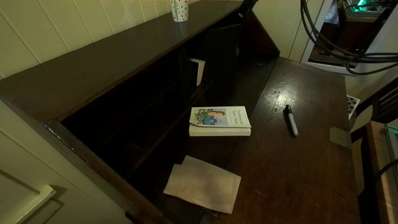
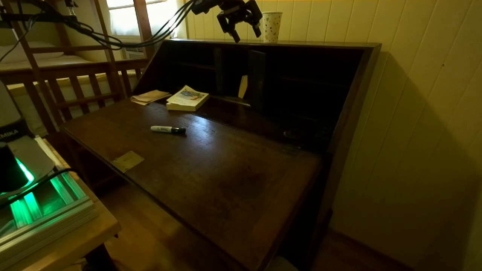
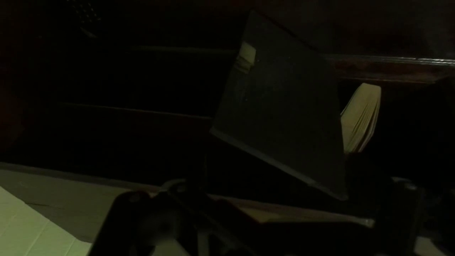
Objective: Put the blue book on the shelf.
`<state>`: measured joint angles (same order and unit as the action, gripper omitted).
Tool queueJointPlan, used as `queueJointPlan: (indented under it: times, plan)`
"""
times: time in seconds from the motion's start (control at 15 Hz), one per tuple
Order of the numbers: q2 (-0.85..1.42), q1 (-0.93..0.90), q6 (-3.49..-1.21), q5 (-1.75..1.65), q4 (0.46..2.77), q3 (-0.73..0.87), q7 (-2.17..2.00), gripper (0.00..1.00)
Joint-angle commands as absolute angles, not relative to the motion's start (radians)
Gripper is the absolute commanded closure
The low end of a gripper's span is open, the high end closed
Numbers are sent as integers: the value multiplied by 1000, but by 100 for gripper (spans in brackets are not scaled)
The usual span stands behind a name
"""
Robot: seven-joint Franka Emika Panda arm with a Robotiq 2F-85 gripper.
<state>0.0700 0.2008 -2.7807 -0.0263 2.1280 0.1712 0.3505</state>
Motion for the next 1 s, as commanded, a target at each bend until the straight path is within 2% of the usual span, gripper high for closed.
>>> queueJointPlan:
  times: [0.0,0.53,0.93]
  plan:
    - [92,225,-2840,118,2139,154,530,0]
    - [197,245,-2914,254,2085,135,700,0]
    - [247,317,-2926,466,2003,21,888,0]
